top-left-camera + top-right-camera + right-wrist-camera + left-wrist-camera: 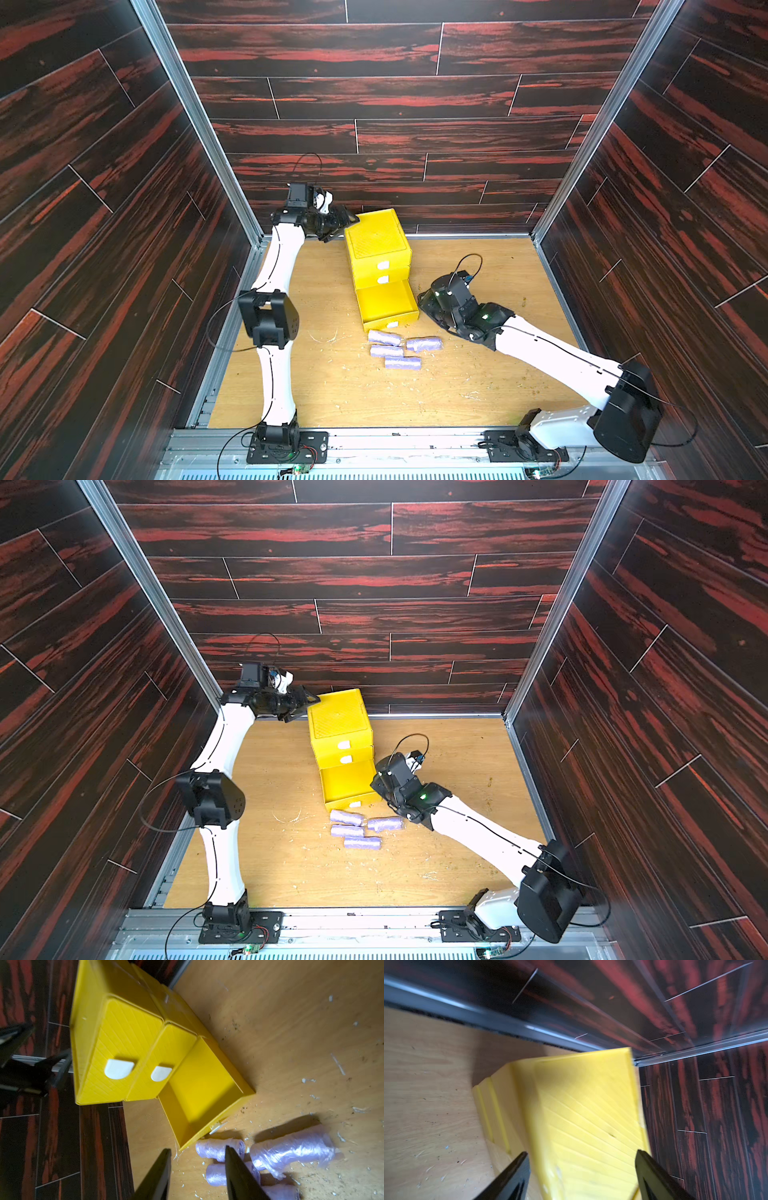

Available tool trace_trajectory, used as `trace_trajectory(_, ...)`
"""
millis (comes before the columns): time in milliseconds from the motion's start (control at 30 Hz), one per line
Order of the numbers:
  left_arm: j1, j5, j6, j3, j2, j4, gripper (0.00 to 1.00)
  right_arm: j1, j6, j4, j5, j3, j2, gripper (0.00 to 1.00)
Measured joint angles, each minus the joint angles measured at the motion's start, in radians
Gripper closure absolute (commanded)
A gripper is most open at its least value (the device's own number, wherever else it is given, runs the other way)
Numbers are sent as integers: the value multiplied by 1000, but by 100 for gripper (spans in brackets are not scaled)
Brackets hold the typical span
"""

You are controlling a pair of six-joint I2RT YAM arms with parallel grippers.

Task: Sort the rolls of trash bags by color and place them into the drawer
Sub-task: Open the drawer in the storage box.

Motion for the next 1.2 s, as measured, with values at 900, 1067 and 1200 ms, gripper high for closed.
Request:
trace_trajectory(900,42,-691,101,-1287,-1055,169,10,-111,430,-224,-496,-206,29,42)
trace_trajectory(1067,42,-705,116,-1300,-1056,206,10,-111,497,-214,-503,-192,31,38)
trace_trajectory(1200,42,-706,123,-1308,-1058,226,10,-111,524,-214,-502,-163,89,36)
